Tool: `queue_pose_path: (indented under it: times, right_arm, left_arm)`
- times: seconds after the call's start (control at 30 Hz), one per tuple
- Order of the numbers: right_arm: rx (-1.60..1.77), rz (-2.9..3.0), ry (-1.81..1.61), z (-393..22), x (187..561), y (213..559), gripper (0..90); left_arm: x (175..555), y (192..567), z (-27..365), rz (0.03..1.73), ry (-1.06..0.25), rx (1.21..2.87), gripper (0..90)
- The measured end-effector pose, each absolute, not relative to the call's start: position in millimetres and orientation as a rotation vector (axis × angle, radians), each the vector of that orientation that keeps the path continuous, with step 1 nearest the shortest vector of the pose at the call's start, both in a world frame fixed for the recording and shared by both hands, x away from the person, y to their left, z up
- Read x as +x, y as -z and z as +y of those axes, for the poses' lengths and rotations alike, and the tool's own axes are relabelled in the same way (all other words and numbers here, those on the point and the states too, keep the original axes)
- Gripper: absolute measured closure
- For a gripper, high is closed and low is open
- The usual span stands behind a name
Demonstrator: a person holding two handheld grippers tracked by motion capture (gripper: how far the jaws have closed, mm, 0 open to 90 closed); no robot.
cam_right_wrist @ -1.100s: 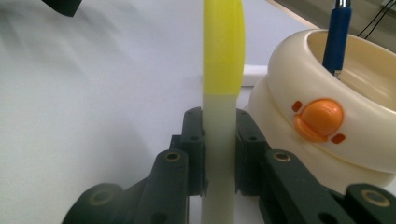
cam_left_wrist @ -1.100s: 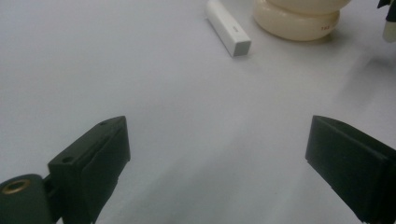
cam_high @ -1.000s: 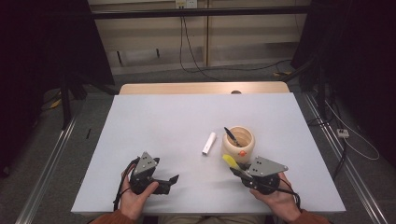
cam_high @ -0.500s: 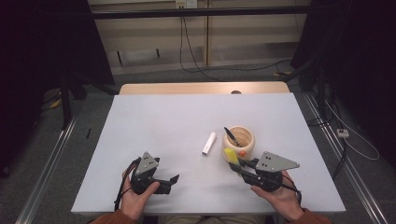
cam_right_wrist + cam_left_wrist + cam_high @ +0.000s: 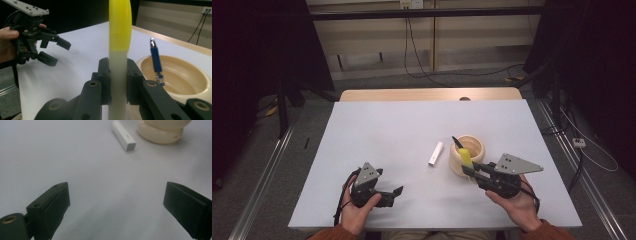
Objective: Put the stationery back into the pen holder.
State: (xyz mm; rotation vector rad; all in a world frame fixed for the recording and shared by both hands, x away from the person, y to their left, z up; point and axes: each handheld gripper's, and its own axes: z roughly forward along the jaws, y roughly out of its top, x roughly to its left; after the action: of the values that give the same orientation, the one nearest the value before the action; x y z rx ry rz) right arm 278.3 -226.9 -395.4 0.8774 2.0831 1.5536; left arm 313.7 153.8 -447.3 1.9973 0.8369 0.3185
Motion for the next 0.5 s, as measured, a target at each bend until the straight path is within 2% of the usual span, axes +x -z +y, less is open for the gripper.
queue_pose_path:
  times: [0.5]
  right_arm:
    - [0.934,1.964,-1.578,-248.3,296.4,372.5,77.9]
  left_arm:
    - [313.8,448.4,153.1,0.837,-0.317,2.012,7.0]
